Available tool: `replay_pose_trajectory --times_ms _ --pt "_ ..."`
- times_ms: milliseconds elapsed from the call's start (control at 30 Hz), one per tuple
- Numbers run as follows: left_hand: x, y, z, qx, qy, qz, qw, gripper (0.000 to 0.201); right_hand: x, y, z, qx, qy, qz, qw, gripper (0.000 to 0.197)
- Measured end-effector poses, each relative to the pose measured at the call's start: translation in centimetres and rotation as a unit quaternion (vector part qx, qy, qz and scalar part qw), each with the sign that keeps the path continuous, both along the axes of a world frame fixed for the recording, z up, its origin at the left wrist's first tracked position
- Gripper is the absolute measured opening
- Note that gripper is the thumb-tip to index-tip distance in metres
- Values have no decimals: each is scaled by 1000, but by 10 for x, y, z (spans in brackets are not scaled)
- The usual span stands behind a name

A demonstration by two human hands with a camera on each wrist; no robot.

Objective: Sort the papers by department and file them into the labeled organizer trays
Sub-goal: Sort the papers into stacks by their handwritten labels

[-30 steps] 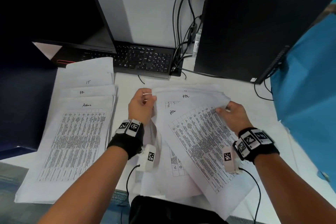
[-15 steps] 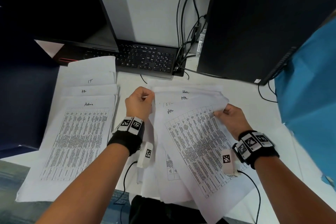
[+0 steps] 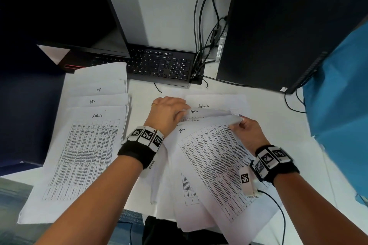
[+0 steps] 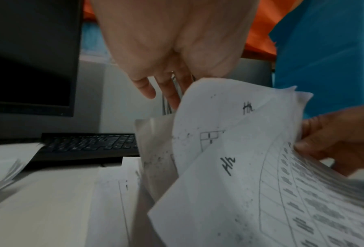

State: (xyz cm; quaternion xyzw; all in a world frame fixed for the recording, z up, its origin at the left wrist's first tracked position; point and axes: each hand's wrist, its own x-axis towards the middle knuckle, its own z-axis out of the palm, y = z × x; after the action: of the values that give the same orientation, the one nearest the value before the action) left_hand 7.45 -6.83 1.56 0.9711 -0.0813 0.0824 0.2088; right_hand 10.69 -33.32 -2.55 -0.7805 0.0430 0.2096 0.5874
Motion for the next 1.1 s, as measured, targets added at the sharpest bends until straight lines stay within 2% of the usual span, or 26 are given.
replay_pose_trajectory --times_ms 133,233,400,500,633,767,933,1033,1100 --pt "-1 -12 -1 6 -29 -48 998 33 1 2 -3 -17 -8 6 1000 19" --pt "-1 -21 -4 20 -44 -78 996 30 1 4 -2 -25 -22 16 999 17" --pt "0 -26 -4 28 11 -73 997 36 1 3 -1 -21 -28 18 999 16" --pt "-1 -27 -4 19 16 -73 997 37 1 3 -3 -21 -29 18 999 16" --pt "-3 -29 -8 17 22 -63 998 30 2 4 -4 -14 -40 2 999 16" --pt "-8 -29 -14 -21 59 -62 996 25 3 3 -4 -13 -58 10 998 18" --pt "-20 -28 -13 -57 117 -47 990 44 3 2 -4 -7 -52 -11 999 19" --pt "-27 -23 -17 19 157 -13 987 76 3 3 -3 -1 -41 -33 999 18" --pt "-29 -17 -22 88 182 4 979 86 3 3 -4 -4 -40 -37 998 20"
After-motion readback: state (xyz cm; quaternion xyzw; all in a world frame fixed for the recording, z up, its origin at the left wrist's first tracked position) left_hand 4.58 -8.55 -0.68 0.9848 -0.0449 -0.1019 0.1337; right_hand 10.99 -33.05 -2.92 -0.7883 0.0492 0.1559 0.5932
